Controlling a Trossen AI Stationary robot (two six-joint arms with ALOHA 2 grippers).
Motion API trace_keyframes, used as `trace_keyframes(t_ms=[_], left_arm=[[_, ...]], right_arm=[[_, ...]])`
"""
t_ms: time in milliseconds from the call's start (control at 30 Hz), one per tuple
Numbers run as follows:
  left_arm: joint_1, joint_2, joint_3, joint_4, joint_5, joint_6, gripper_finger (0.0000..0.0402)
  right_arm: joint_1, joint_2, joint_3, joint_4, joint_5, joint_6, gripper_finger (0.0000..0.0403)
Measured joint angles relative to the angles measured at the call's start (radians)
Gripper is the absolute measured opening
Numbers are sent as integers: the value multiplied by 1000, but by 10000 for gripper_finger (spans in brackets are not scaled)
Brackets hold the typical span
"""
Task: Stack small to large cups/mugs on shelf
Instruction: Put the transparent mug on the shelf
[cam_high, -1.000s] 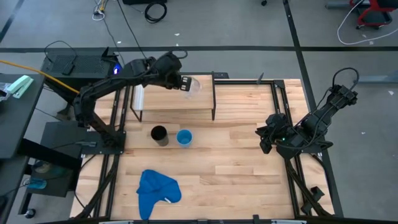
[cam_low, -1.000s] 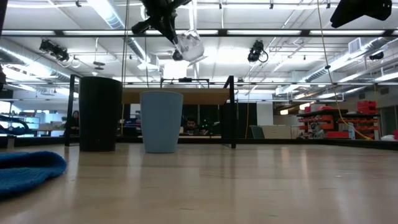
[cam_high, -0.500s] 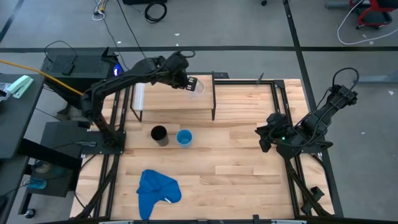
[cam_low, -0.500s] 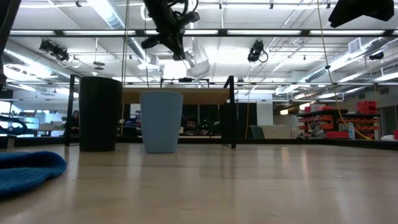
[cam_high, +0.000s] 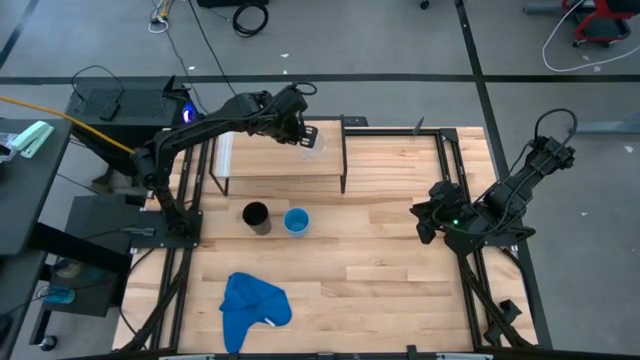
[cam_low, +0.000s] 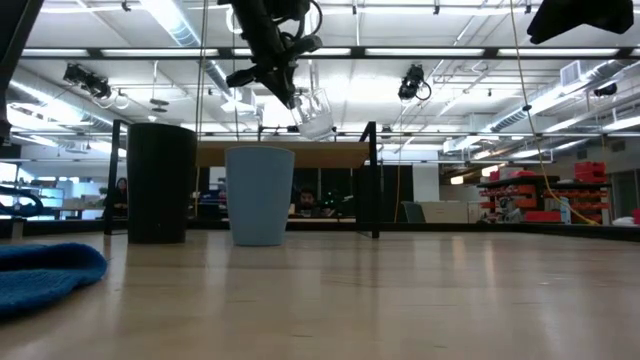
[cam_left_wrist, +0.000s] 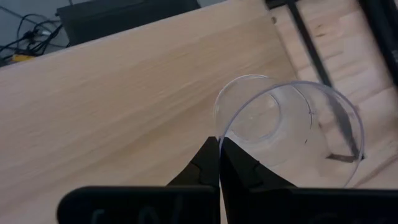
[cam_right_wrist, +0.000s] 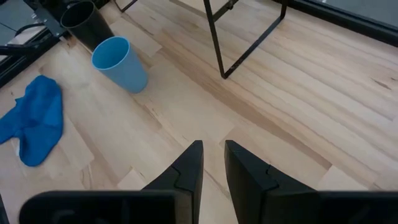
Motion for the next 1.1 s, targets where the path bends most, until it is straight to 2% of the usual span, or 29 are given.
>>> trace_keyframes(t_ms=[933, 1100], left_arm=[[-7, 38, 1, 46, 2, 39, 6], [-7, 38, 1, 47, 2, 44, 30]], right_arm=[[0, 0, 0, 0, 6, -3, 73], [0, 0, 0, 0, 6, -3, 73]])
